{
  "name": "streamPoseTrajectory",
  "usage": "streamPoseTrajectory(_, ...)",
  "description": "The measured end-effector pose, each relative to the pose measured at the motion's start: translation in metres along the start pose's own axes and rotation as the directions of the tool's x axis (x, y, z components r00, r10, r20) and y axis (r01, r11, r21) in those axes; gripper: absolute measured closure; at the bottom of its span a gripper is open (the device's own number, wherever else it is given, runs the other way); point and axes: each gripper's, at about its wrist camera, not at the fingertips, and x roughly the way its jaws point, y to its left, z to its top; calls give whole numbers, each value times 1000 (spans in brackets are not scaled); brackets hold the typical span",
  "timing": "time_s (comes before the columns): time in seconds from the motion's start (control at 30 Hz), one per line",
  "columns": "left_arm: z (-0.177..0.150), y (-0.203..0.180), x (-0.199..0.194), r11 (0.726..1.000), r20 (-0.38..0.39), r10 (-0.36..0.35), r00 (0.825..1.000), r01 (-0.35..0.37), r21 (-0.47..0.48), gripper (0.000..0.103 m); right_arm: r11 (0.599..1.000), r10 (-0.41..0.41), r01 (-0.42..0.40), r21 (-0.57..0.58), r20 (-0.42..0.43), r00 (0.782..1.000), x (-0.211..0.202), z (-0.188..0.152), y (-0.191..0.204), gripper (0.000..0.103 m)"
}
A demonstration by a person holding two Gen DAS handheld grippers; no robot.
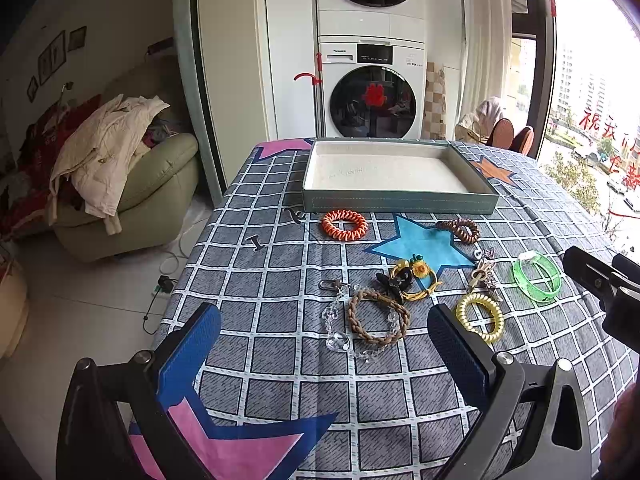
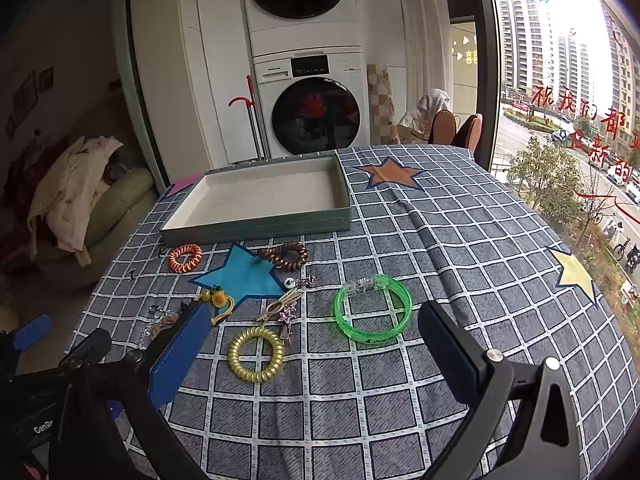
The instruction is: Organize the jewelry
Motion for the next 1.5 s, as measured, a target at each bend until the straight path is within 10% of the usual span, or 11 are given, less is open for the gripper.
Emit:
streamPoseTrajectory(0.53, 17, 19, 47, 998, -133, -48, 990, 42, -51, 0, 999, -27, 29, 24, -79, 997, 21, 10, -33, 0)
streamPoseTrajectory(0.93, 66, 23, 142, 995, -238, -87, 967, 73, -68, 0, 987, -122, 147, 61, -305, 944, 96, 15, -92, 1)
streamPoseTrajectory(1.3, 77, 17, 188, 991, -311, -113, 944, 84, -107, 6, 988, -148, 149, -25, -361, 921, 118, 5, -80, 29)
streamPoseTrajectory(1.5, 83, 5, 187, 985, -301, -170, 938, 153, -82, 37, 992, -128, 119, -47, -375, 918, 114, 6, -70, 45)
